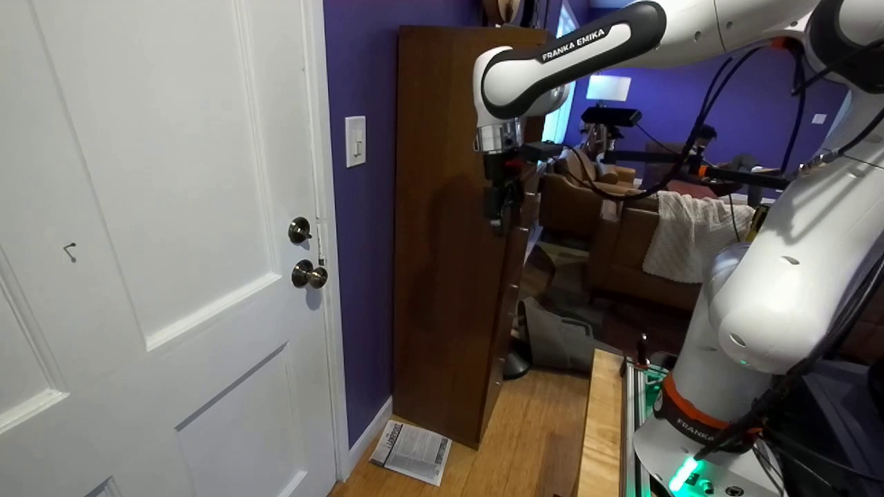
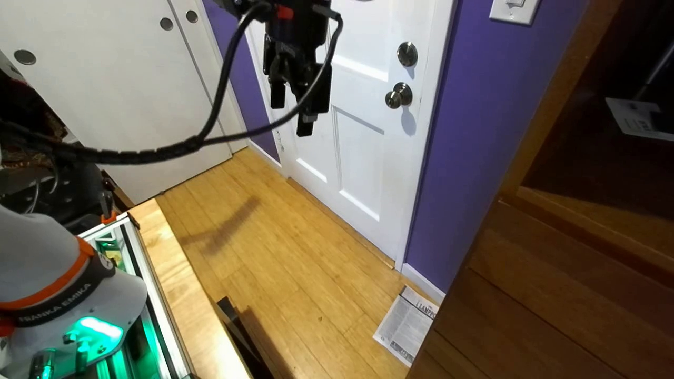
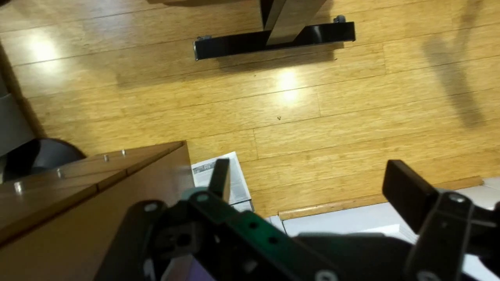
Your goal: Turn the top silver lock on the door to the right
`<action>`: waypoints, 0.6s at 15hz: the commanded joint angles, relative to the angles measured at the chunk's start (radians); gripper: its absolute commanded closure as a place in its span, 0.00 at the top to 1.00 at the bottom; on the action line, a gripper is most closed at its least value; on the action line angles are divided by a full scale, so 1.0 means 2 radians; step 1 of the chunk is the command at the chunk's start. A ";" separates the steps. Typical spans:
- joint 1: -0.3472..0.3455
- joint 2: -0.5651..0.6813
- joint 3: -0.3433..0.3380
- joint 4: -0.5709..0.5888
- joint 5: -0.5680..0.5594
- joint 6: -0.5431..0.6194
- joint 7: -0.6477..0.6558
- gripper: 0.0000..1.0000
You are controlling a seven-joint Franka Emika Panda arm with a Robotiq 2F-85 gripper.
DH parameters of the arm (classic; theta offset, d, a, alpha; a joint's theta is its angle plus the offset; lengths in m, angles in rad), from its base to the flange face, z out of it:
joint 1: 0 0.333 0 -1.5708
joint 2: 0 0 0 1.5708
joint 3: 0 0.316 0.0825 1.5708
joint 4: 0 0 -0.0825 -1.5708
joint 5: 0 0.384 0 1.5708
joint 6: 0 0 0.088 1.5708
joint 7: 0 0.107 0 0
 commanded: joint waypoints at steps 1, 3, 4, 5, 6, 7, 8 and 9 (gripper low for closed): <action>0.021 -0.015 0.058 -0.012 -0.056 0.047 0.060 1.00; 0.034 -0.007 0.089 -0.010 -0.086 0.087 0.098 1.00; 0.040 -0.003 0.103 -0.009 -0.101 0.109 0.114 1.00; 0.044 -0.001 0.114 -0.010 -0.120 0.132 0.131 1.00; 0.046 0.009 0.127 -0.010 -0.141 0.161 0.158 1.00; 0.048 0.013 0.137 -0.010 -0.168 0.182 0.179 1.00; 0.047 0.030 0.149 -0.004 -0.203 0.202 0.207 1.00; 0.046 0.043 0.159 0.000 -0.240 0.220 0.236 1.00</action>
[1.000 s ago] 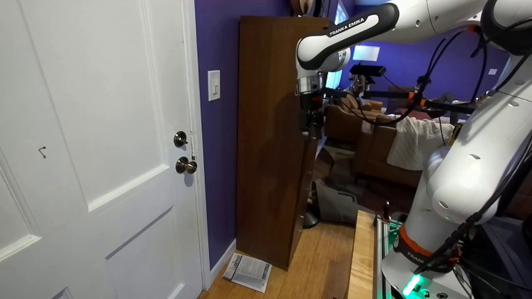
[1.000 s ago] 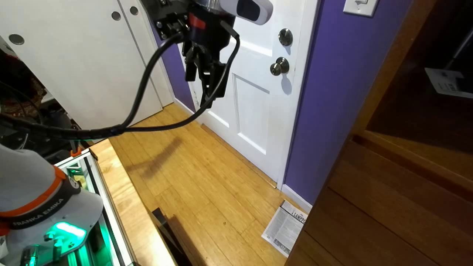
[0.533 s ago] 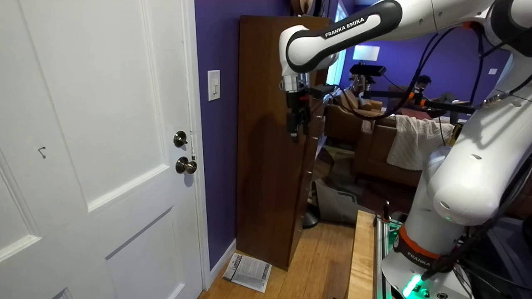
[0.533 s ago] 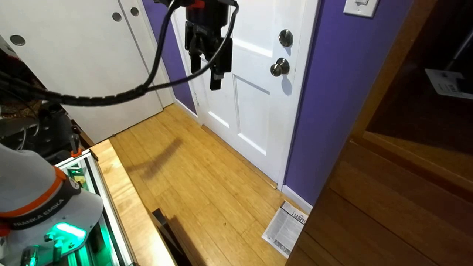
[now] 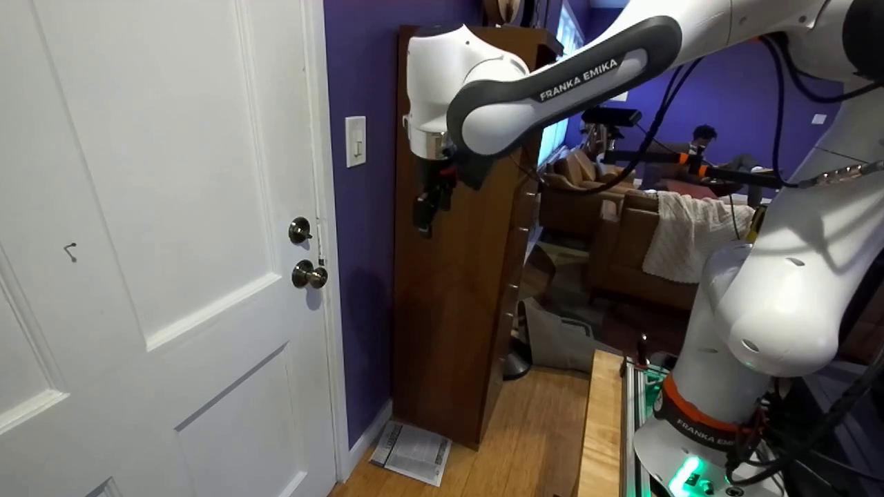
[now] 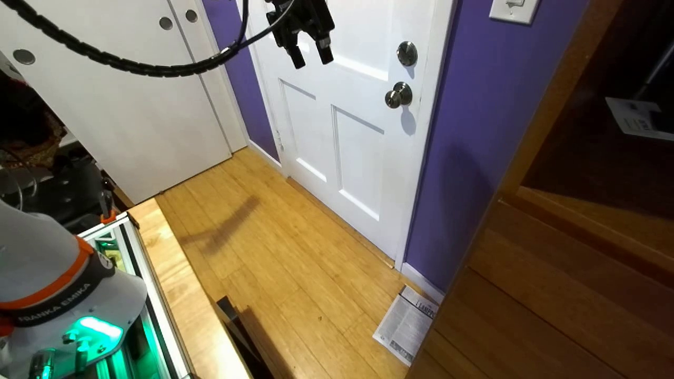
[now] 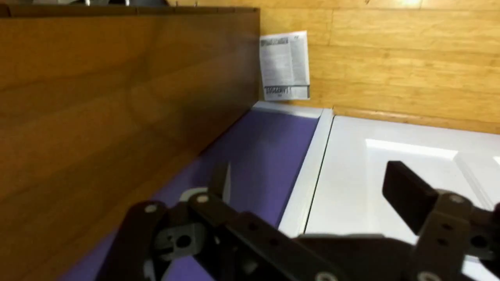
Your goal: Turn the top silver lock on the door to the right
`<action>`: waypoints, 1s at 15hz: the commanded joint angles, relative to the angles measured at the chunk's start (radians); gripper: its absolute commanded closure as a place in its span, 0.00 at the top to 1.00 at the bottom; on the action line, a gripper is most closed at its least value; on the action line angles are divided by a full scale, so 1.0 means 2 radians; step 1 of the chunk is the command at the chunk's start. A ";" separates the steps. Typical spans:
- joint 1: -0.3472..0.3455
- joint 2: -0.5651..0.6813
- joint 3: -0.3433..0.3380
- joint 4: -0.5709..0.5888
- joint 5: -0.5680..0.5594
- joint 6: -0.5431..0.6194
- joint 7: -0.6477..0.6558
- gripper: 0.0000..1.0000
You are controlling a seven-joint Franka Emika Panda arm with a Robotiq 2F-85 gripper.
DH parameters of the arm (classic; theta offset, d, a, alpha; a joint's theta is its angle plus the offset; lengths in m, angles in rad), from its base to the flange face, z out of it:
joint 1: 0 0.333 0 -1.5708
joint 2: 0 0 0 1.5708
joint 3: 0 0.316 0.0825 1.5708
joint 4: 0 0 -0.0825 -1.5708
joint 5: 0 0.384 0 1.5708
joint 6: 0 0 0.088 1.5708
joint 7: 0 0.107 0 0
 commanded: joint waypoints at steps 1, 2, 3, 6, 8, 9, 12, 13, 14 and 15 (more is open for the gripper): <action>-0.002 0.045 0.030 0.009 -0.122 0.057 0.094 1.00; -0.001 0.058 0.037 0.016 -0.165 0.062 0.121 1.00; 0.003 0.075 0.041 0.028 -0.207 0.058 0.146 1.00; 0.024 0.120 0.039 0.067 -0.266 0.025 0.176 1.00; 0.030 0.099 0.027 0.045 -0.250 0.044 0.166 1.00; 0.032 0.109 0.026 0.054 -0.252 0.040 0.167 1.00; 0.034 0.118 0.026 0.065 -0.254 0.037 0.167 1.00; 0.034 0.118 0.026 0.066 -0.254 0.036 0.167 1.00; 0.034 0.118 0.026 0.066 -0.254 0.036 0.167 1.00; 0.034 0.118 0.026 0.066 -0.254 0.036 0.167 1.00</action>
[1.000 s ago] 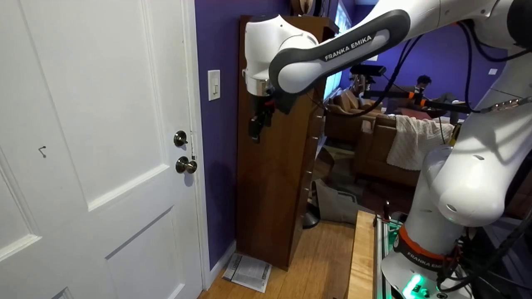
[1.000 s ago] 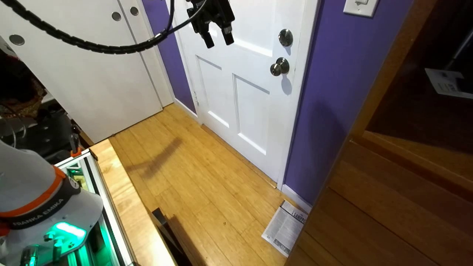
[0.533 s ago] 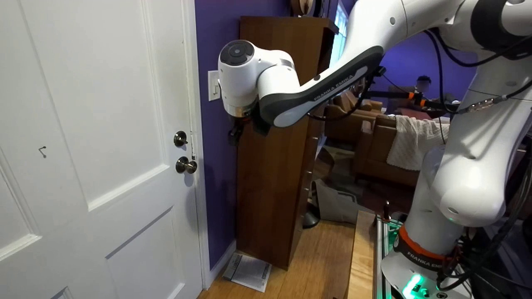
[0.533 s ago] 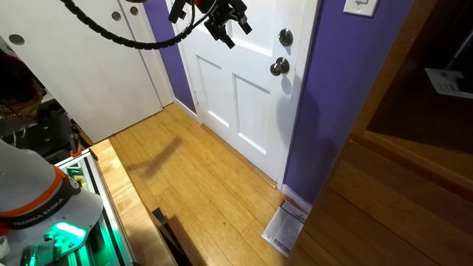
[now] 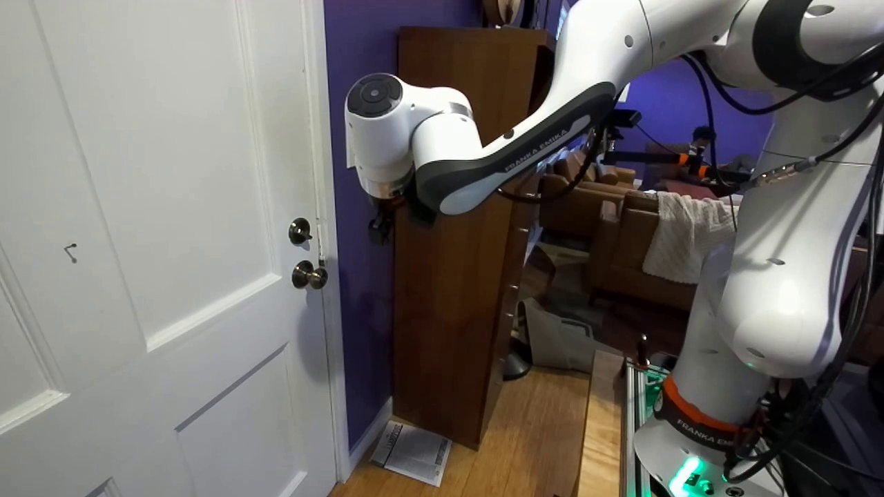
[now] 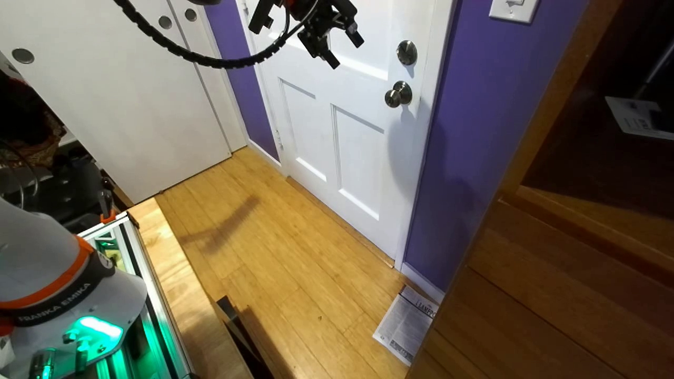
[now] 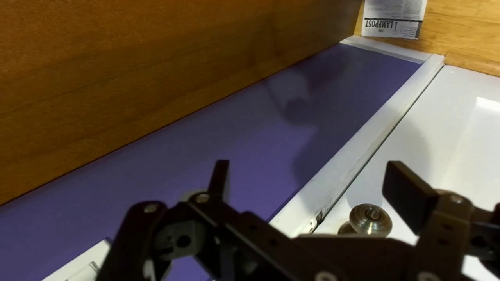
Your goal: Turn the top silver lock on the door to the right
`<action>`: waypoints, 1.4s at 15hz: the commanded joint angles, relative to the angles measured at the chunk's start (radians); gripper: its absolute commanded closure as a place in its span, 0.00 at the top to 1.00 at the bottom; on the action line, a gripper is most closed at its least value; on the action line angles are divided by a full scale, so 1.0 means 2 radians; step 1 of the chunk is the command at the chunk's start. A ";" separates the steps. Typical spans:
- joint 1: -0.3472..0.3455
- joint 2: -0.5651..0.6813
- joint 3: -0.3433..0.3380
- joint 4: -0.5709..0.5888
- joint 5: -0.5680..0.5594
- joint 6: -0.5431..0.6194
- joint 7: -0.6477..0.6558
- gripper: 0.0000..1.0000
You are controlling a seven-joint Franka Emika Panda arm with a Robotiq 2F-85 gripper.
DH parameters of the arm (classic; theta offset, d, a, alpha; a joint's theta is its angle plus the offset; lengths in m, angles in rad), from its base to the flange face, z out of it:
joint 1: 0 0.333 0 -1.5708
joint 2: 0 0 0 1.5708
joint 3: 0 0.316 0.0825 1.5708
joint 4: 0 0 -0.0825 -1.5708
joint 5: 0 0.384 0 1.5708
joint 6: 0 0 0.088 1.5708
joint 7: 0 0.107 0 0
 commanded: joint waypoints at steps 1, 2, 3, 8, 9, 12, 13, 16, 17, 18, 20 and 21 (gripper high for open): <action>0.014 0.002 -0.016 0.003 0.006 0.002 -0.014 1.00; 0.012 0.019 -0.020 0.022 0.028 0.014 -0.040 1.00; 0.013 0.030 -0.022 0.035 0.025 0.005 -0.041 1.00; 0.028 0.122 -0.034 0.140 0.002 0.000 -0.045 1.00; 0.033 0.139 -0.037 0.160 0.001 0.000 -0.047 1.00; 0.047 0.189 -0.049 0.213 -0.002 0.010 -0.042 1.00; 0.052 0.203 -0.053 0.229 -0.004 0.008 -0.040 0.95; 0.065 0.238 -0.069 0.273 -0.006 0.010 -0.037 0.73; 0.070 0.248 -0.075 0.284 -0.012 0.012 -0.034 0.62; 0.072 0.257 -0.078 0.295 -0.011 0.014 -0.035 0.53; 0.076 0.273 -0.086 0.317 -0.008 0.016 -0.036 0.48; 0.078 0.280 -0.089 0.325 -0.010 0.019 -0.035 0.46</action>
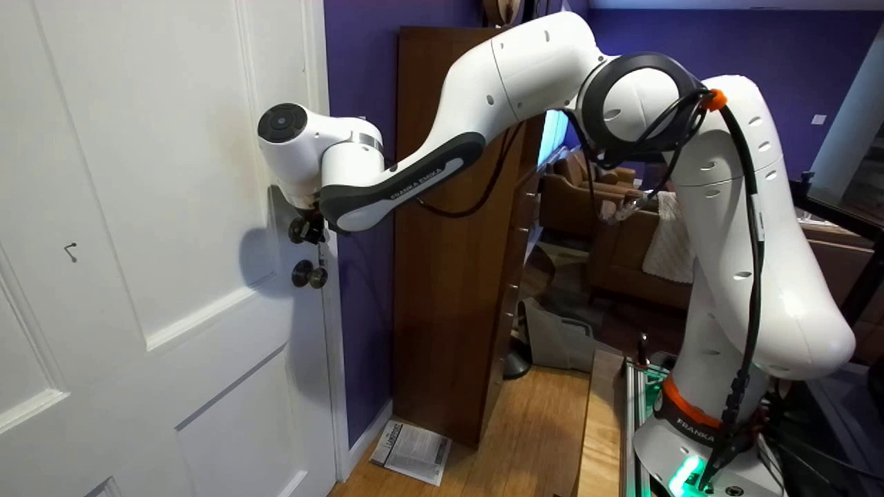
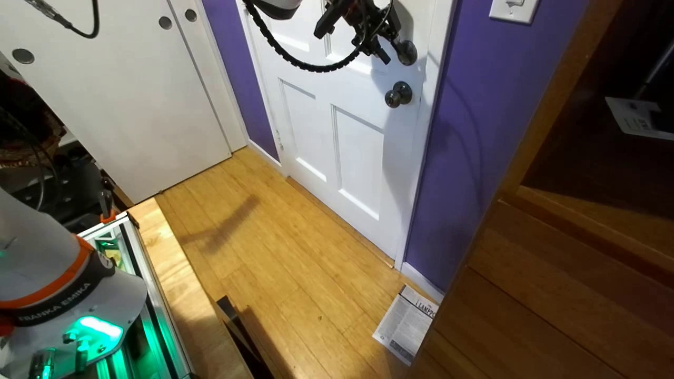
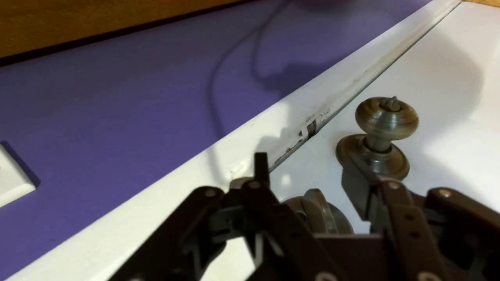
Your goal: Turn the top silver lock on the door to the right
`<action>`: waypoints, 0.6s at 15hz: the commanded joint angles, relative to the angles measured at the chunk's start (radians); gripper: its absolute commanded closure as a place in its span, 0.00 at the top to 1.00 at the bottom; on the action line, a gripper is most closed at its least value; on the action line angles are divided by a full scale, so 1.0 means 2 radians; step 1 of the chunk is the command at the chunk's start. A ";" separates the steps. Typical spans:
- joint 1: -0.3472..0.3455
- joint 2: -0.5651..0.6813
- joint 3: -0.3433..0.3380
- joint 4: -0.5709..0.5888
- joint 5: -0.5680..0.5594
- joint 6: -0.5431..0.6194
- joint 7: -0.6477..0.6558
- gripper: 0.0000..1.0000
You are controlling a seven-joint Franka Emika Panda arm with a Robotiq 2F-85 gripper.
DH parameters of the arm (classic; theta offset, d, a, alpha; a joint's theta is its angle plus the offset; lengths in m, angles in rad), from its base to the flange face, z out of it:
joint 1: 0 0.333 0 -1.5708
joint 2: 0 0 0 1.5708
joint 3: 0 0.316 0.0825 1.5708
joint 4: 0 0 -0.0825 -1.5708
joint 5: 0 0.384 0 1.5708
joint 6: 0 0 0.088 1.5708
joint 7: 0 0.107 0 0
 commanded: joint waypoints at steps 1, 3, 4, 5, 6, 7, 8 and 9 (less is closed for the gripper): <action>0.013 0.037 -0.019 0.044 -0.008 0.013 0.005 0.45; 0.015 0.050 -0.024 0.058 -0.006 0.019 0.002 0.50; 0.016 0.055 -0.025 0.062 -0.002 0.021 -0.001 0.51; 0.017 0.060 -0.025 0.067 0.002 0.022 -0.005 0.53; 0.018 0.064 -0.027 0.071 0.001 0.024 -0.005 0.53; 0.019 0.069 -0.028 0.077 0.002 0.023 -0.005 0.53; 0.020 0.072 -0.029 0.080 0.002 0.023 -0.003 0.48; 0.021 0.075 -0.031 0.085 0.001 0.022 -0.001 0.43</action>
